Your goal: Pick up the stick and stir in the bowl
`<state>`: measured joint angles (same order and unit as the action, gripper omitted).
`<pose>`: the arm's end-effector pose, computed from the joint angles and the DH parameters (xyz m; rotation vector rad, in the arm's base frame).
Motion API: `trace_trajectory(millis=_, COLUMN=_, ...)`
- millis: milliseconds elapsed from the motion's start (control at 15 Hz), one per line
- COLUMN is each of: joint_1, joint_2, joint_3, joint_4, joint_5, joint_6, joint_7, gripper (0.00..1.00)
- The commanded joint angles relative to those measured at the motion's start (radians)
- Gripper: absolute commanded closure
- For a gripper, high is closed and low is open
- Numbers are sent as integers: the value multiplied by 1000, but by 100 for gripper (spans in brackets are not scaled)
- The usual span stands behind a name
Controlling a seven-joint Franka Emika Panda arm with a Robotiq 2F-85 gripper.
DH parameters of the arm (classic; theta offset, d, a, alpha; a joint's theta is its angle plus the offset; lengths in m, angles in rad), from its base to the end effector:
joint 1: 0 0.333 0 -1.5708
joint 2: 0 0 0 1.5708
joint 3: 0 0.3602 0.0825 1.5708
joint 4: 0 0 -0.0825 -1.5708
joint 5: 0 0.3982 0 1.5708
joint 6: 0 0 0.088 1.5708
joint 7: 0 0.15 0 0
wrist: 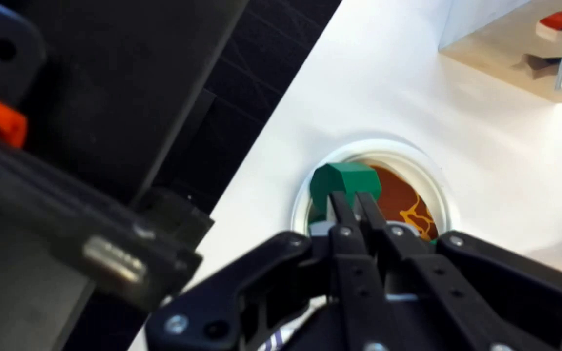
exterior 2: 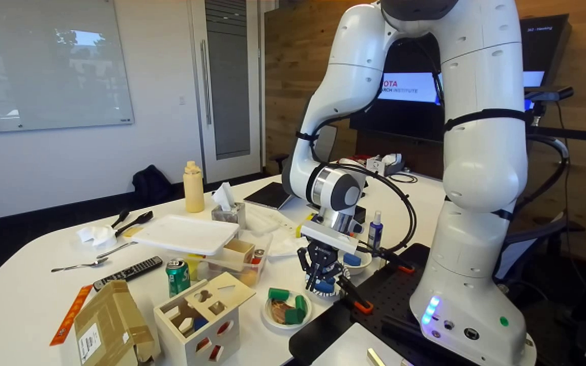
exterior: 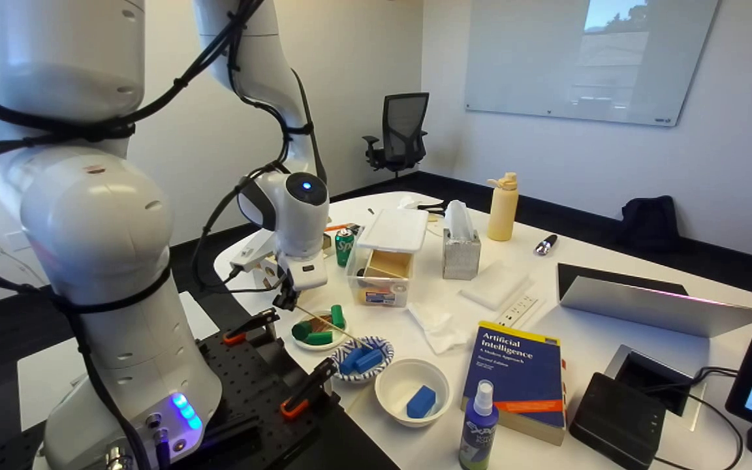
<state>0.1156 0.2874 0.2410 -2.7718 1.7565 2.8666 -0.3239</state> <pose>0.2950 0.0777 0.0966 -2.4107 1.4418 0.2466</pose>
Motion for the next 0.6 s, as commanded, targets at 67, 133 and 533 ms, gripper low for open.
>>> trace_trajectory(millis=67, joint_1=-52, joint_2=-8, joint_3=-47, joint_4=-4, joint_5=-115, joint_6=-3, joint_7=8, gripper=98)
trace_trajectory(millis=133, joint_1=-60, joint_2=-9, joint_3=-56, joint_4=-4, joint_5=-116, joint_6=-9, joint_7=-4, gripper=98)
trace_trajectory(millis=533, joint_1=-79, joint_2=-39, joint_3=-50, joint_4=-11, joint_5=-33, joint_6=-42, joint_7=-80, gripper=98)
